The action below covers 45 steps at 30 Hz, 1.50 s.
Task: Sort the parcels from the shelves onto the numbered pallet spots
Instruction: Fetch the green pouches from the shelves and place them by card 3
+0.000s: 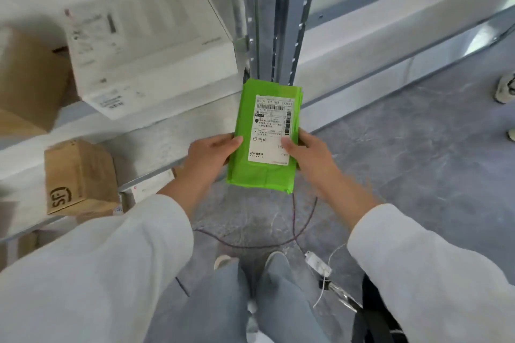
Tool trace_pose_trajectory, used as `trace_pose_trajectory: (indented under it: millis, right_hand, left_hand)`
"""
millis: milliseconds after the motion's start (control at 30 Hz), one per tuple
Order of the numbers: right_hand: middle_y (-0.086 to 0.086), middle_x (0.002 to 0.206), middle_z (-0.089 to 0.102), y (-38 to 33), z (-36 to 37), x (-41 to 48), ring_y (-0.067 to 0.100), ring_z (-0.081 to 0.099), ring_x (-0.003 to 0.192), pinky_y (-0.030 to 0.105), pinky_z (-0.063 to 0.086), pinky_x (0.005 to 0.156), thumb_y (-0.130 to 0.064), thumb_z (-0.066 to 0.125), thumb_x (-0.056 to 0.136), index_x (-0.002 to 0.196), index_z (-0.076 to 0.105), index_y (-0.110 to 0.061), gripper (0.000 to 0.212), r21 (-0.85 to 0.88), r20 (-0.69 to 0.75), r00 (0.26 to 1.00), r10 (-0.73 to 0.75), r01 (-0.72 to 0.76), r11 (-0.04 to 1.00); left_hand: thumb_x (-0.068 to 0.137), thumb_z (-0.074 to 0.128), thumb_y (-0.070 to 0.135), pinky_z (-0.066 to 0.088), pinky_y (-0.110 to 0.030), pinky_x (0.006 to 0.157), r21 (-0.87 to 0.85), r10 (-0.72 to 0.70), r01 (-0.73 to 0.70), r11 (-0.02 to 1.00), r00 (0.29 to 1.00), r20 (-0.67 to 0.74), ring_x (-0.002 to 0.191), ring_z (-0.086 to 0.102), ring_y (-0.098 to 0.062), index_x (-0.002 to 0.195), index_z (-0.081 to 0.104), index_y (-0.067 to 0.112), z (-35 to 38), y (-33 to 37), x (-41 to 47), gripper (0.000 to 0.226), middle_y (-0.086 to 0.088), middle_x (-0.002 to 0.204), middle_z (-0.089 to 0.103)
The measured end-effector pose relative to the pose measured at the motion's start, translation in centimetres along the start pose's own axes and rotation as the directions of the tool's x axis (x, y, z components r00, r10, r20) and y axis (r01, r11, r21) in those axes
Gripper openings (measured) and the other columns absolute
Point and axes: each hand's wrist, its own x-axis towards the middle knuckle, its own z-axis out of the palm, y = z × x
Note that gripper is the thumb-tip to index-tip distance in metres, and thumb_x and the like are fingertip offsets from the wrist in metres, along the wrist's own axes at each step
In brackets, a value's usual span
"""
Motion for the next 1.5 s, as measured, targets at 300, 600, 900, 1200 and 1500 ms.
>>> trace_pose_trajectory:
  millis: [300, 600, 900, 1200, 1500]
  right_hand:
    - [-0.001, 0.117, 0.070, -7.8, 0.2, -13.3, 0.018, 0.068, 0.105, 0.040, 0.054, 0.095, -0.014, 0.062, 0.094, 0.130, 0.060, -0.015, 0.036, 0.055, 0.058, 0.991, -0.123, 0.120, 0.991]
    - [-0.010, 0.109, 0.072, -12.0, 9.6, -18.5, 0.009, 0.070, 0.096, 0.029, 0.056, 0.086, -0.018, 0.064, 0.092, 0.114, 0.063, -0.037, 0.029, 0.001, 0.265, 0.936, -0.230, 0.238, 0.971]
    - [-0.014, 0.114, 0.070, -15.3, 20.5, -21.0, -0.001, 0.069, 0.090, 0.018, 0.054, 0.077, -0.014, 0.064, 0.092, 0.127, 0.060, -0.030, 0.038, -0.054, 0.600, 0.753, -0.271, 0.376, 0.925]
    - [-0.018, 0.109, 0.071, -15.7, 30.8, -23.3, 0.006, 0.067, 0.103, 0.038, 0.053, 0.095, -0.024, 0.063, 0.093, 0.117, 0.063, -0.039, 0.029, -0.062, 0.937, 0.324, -0.128, 0.516, 0.854]
    - [-0.032, 0.105, 0.062, -15.1, 34.3, -28.6, -0.009, 0.061, 0.099, 0.008, 0.049, 0.080, -0.027, 0.060, 0.095, 0.118, 0.054, -0.047, 0.031, 0.085, 0.985, -0.171, 0.026, 0.610, 0.788]
  left_hand:
    - [0.086, 0.070, 0.010, 0.055, -0.023, 0.087, -0.080, 0.198, -0.209, 0.975, 0.973, -0.122, 0.075, 0.067, 0.005, 0.114, 0.070, 0.009, -3.6, 5.6, -15.1, 0.028, -0.003, 0.105, 0.073]
    - [0.088, 0.067, 0.008, 0.051, -0.007, 0.071, -0.194, 0.263, -0.349, 0.917, 0.893, -0.365, 0.079, 0.066, 0.010, 0.116, 0.066, 0.020, -13.2, 5.0, -21.9, 0.030, 0.011, 0.097, 0.071]
    - [0.086, 0.069, 0.011, 0.051, -0.009, 0.072, -0.323, 0.137, -0.455, 0.830, 0.727, -0.673, 0.086, 0.068, 0.004, 0.118, 0.068, 0.015, -21.1, 2.3, -28.0, 0.032, 0.004, 0.105, 0.074]
    - [0.087, 0.069, 0.013, 0.049, -0.005, 0.064, -0.289, -0.130, -0.546, 0.786, 0.311, -0.941, 0.077, 0.067, 0.010, 0.120, 0.068, 0.013, -23.6, 0.5, -34.4, 0.033, 0.006, 0.103, 0.073]
    - [0.089, 0.066, 0.008, 0.050, -0.007, 0.066, -0.192, -0.356, -0.619, 0.762, -0.153, -0.922, 0.081, 0.068, 0.006, 0.119, 0.068, 0.009, -19.5, 0.1, -40.1, 0.030, 0.015, 0.096, 0.074]
